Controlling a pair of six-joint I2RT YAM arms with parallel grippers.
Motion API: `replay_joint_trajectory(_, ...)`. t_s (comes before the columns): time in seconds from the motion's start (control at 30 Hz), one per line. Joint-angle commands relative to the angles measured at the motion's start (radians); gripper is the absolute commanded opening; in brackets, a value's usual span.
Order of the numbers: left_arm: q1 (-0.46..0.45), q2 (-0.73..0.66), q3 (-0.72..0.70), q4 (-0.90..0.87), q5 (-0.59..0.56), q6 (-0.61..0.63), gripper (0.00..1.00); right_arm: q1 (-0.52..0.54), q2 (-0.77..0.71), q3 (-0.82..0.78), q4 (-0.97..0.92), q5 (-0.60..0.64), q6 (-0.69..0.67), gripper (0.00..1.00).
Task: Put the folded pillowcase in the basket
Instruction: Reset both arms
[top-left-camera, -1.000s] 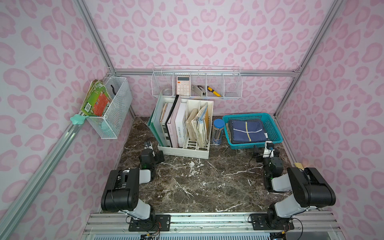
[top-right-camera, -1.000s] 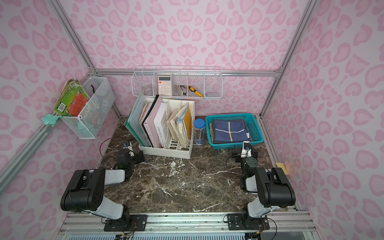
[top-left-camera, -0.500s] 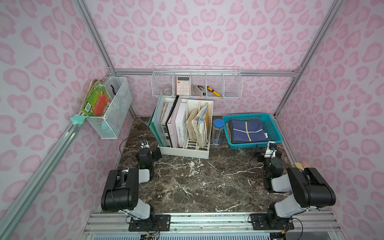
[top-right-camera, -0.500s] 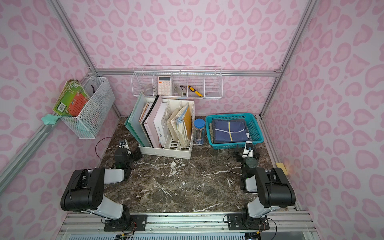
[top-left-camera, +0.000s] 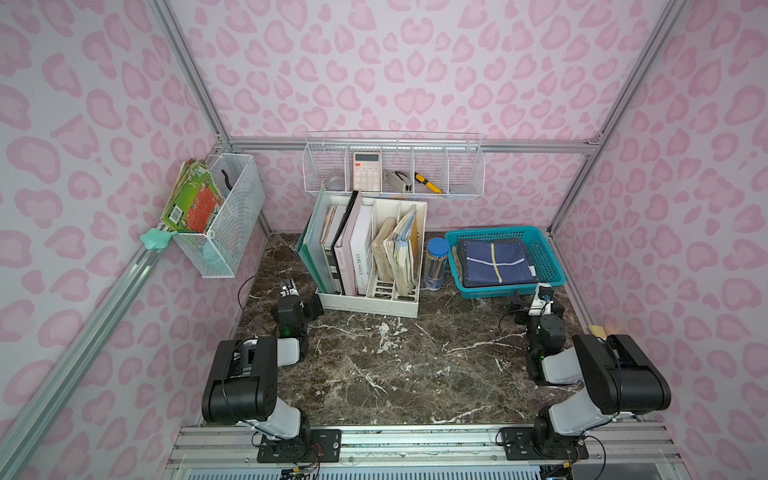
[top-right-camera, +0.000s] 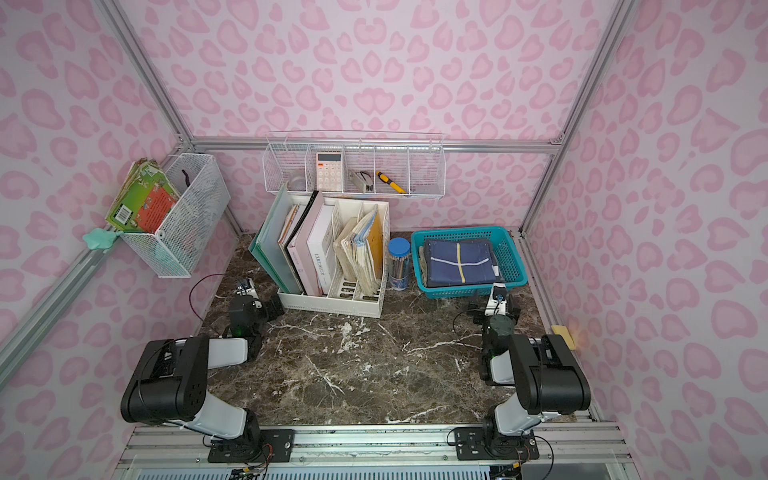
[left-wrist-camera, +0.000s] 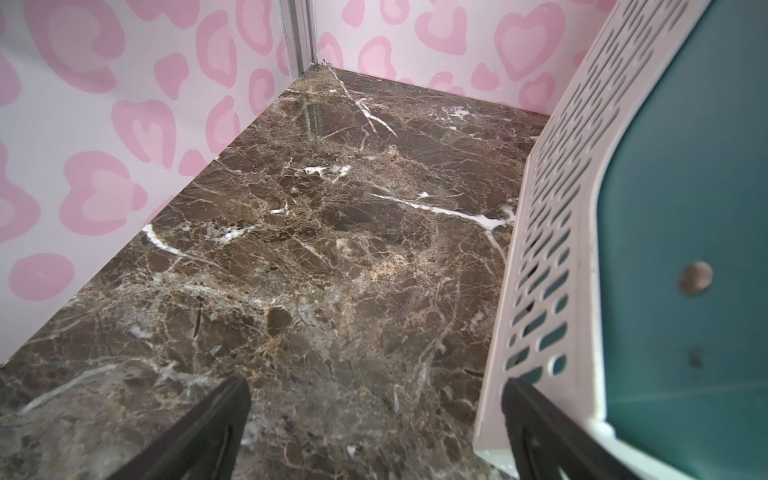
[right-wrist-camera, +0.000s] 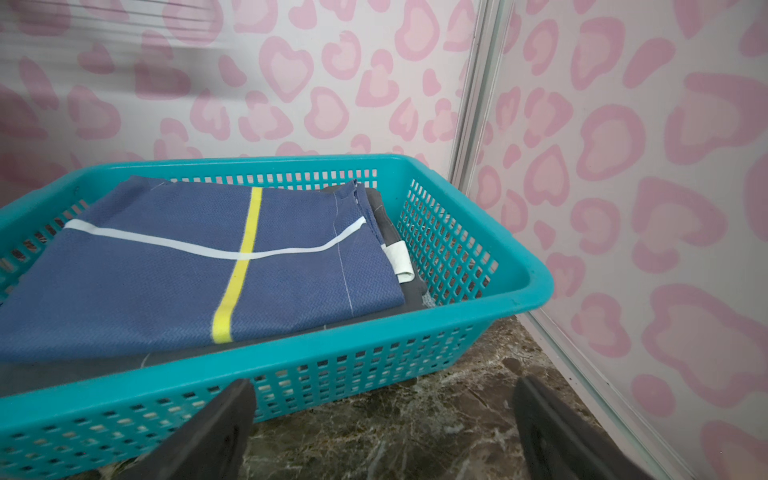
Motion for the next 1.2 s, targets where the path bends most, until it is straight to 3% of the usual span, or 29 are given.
replay_joint_trajectory(0.0, -0.001, -0.006, -0.003, 0.029, -0.009, -0.008, 1.00, 0.000, 0.003, 0.000, 0.031, 0.009, 0.000, 0.99)
replay_joint_trajectory(1.17, -0.001, -0.005, 0.009, 0.004, -0.034, -0.021, 1.00, 0.006, 0.002, 0.003, 0.024, 0.012, -0.003, 0.99)
